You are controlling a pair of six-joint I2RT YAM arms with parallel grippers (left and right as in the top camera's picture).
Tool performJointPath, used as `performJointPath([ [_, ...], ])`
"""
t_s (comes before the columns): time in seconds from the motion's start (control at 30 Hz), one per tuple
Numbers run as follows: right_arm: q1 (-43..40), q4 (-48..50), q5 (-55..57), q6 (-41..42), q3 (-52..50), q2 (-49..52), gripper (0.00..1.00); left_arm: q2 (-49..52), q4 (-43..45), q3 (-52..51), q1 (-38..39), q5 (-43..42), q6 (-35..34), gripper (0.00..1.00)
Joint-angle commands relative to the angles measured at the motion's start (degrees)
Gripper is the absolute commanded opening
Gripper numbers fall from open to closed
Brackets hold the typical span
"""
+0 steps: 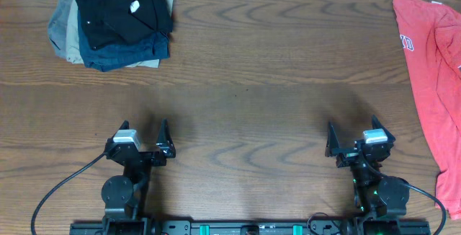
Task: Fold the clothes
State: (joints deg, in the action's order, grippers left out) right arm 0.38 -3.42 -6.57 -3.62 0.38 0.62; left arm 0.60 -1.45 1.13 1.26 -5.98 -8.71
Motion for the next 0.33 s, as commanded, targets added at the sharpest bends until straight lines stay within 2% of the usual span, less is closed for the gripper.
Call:
performJointPath([
  [0.0,-0.44,-0.28,0.55,-0.74,-0.07,-0.35,0.99,-0.37,-2.08,-0.9,0.11,-0.81,1.01,0.98],
  [0.3,-0.44,-0.28,0.55,-0.74,-0.07,-0.35,0.99,-0.37,-2.08,-0.9,0.11,-0.81,1.01,0.98],
])
